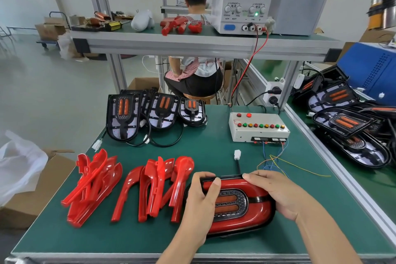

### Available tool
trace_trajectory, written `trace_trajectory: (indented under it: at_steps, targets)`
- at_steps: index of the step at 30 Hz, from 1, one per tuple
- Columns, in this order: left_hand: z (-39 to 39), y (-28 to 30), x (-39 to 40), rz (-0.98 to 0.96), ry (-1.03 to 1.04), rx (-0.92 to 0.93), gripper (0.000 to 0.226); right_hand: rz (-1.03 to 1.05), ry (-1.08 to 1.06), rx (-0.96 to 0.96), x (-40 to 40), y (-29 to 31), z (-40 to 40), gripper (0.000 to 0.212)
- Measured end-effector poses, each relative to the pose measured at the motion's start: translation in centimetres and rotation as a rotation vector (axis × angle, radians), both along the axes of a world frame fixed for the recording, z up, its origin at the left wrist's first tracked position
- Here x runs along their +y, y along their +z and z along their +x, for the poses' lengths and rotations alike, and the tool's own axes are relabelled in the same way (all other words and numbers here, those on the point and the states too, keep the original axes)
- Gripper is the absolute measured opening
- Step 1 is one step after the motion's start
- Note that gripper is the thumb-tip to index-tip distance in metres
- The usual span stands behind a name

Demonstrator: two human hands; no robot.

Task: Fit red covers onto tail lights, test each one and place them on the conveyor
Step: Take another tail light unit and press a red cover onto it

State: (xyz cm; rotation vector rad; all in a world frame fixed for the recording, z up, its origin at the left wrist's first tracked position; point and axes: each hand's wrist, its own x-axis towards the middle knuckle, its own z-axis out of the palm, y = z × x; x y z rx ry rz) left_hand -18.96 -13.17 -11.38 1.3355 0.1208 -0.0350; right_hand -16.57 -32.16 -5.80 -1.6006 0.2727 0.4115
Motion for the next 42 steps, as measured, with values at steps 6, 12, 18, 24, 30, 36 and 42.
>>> trace_trajectory:
  at_steps: [6, 12, 18, 24, 30, 36, 42]
  targets:
    - [-0.1, -0.2, 0.1, -0.032, -0.029, -0.007, 0.007, -0.043, -0.012, -0.027, 0.0, -0.5, 0.1, 0.050]
    - [-0.1, -0.1, 0.2, -0.035, -0.024, -0.010, 0.009, -0.099, -0.020, -0.046, 0.0, -0.8, 0.2, 0.038]
    - [0.0, 0.2, -0.5, 0.063, 0.089, -0.058, 0.018, -0.153, 0.007, -0.036, 0.3, -0.4, 0.2, 0.041]
    - [0.0, 0.3, -0.7, 0.096, 0.126, -0.072, 0.020, -0.209, 0.007, -0.064, 0.3, -0.6, 0.3, 0.043]
    - [0.0, 0.7, -0.5, 0.086, 0.145, -0.080, 0.019, -0.293, -0.020, -0.157, 0.5, -1.4, 0.4, 0.045]
    - [0.3, 0.8, -0.4, 0.104, 0.170, -0.050, 0.020, -0.297, -0.037, -0.226, 1.1, -1.5, 0.6, 0.044]
    - [0.4, 0.6, -0.5, 0.116, 0.179, -0.035, 0.016, -0.205, 0.015, -0.248, 0.5, -0.9, -0.2, 0.053]
